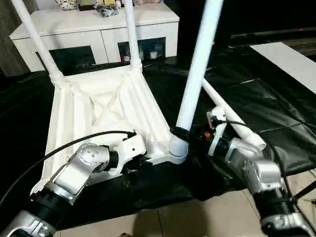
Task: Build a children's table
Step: Insert table leg to table base
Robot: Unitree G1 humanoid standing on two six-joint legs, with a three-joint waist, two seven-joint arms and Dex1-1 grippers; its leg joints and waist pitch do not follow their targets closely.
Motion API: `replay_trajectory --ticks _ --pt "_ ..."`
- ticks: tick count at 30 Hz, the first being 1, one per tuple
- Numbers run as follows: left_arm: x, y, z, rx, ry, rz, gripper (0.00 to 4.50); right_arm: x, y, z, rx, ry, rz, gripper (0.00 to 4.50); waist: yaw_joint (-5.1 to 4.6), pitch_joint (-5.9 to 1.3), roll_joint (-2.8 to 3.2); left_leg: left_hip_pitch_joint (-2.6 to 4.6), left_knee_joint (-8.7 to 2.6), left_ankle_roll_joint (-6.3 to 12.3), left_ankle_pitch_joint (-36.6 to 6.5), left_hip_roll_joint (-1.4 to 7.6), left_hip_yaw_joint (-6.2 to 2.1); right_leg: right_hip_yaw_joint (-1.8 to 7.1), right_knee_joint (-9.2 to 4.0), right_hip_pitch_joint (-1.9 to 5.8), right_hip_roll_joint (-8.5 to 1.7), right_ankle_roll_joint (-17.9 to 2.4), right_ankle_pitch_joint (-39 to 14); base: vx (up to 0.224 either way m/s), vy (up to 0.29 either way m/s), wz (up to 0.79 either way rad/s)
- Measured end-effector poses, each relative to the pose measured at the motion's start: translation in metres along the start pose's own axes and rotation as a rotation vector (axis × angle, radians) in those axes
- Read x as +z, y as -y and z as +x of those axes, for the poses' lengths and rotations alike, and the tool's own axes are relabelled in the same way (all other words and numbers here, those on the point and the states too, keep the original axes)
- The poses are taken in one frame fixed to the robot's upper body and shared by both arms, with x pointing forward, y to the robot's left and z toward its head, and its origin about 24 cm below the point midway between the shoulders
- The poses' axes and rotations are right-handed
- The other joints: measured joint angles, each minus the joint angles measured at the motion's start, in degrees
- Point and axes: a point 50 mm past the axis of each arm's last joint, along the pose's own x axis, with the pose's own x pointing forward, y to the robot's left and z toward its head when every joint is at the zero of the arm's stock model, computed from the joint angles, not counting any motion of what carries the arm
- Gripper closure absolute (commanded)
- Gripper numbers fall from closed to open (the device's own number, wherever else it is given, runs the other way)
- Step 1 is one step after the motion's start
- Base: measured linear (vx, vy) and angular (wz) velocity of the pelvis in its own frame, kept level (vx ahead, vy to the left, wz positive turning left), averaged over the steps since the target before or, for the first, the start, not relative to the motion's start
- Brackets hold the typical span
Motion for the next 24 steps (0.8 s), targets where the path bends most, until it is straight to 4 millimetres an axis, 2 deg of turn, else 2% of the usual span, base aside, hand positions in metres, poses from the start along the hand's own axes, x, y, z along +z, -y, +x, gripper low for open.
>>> replay_trajectory --ticks 8,13,18,24 --pt "-0.002 -0.002 0.001 0.004 -0.003 -0.011 4.50 -0.011 -0.007 -0.005 -0.035 0.067 -0.080 2.65 -0.31 -0.13 0.09 0.03 -0.11 0.00 0.00 -0.01 -0.01 -0.04 -0.13 0.03 0.00 0.08 -0.05 0.000 0.000 0.00" --pt "-0.004 -0.004 0.001 0.009 -0.005 -0.016 4.50 -0.011 -0.012 -0.002 -0.034 0.039 -0.173 2.65 -0.76 -0.14 0.12 0.01 -0.42 0.00 -0.01 -0.03 -0.07 -0.21 -0.86 0.17 0.00 0.09 -0.06 0.000 0.000 0.00" --pt "-0.004 -0.004 0.000 0.006 -0.006 -0.015 4.50 -0.009 -0.013 0.000 0.001 -0.015 -0.219 2.65 -0.95 -0.15 0.12 0.04 -0.49 0.01 -0.01 -0.10 -0.06 -0.17 -1.18 0.30 -0.01 0.09 -0.06 0.000 0.000 0.00" --pt "-0.005 -0.006 -0.001 -0.010 -0.015 -0.015 4.50 0.003 -0.012 0.009 0.098 -0.146 -0.312 2.65 -1.00 -0.26 -0.08 0.09 -0.49 0.01 -0.01 -0.07 -0.08 -0.21 -1.14 0.32 0.00 0.09 -0.06 0.000 0.000 0.00"
